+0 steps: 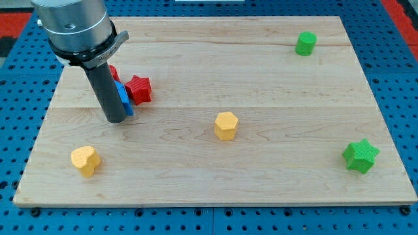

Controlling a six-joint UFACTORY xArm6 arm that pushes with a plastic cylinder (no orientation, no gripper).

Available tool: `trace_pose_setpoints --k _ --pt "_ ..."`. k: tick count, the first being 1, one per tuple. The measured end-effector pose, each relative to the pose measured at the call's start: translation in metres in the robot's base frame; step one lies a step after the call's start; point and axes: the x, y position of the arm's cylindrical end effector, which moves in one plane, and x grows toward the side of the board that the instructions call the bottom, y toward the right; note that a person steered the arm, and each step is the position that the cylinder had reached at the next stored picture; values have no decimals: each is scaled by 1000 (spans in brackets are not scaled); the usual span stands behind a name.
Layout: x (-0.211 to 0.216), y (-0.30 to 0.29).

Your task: Move the red star close to the red circle and blue cube

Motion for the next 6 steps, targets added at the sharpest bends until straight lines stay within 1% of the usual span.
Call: trace_pose_setpoints --k 1,2,3,4,5,6 --pt "21 46" --pt "16 73" --pt "-34 73" --pt "-57 69" --pt "-57 66" --pt "-57 50"
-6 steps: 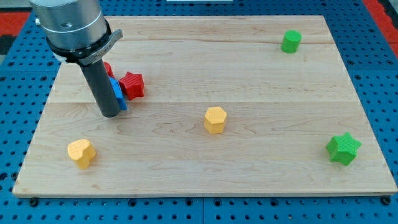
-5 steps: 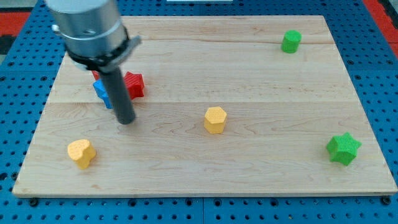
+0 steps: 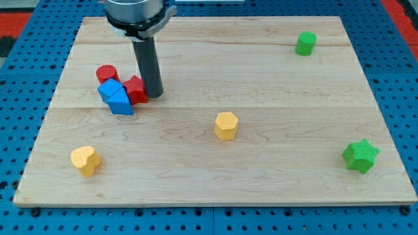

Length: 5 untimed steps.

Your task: Move the red star close to the red circle and blue cube

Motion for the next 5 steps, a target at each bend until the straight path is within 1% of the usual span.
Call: trace_pose_setpoints --k 2,3,4,5 --pt "0 -32" --pt "0 -36" --pt "-3 -17" --pt "-19 7"
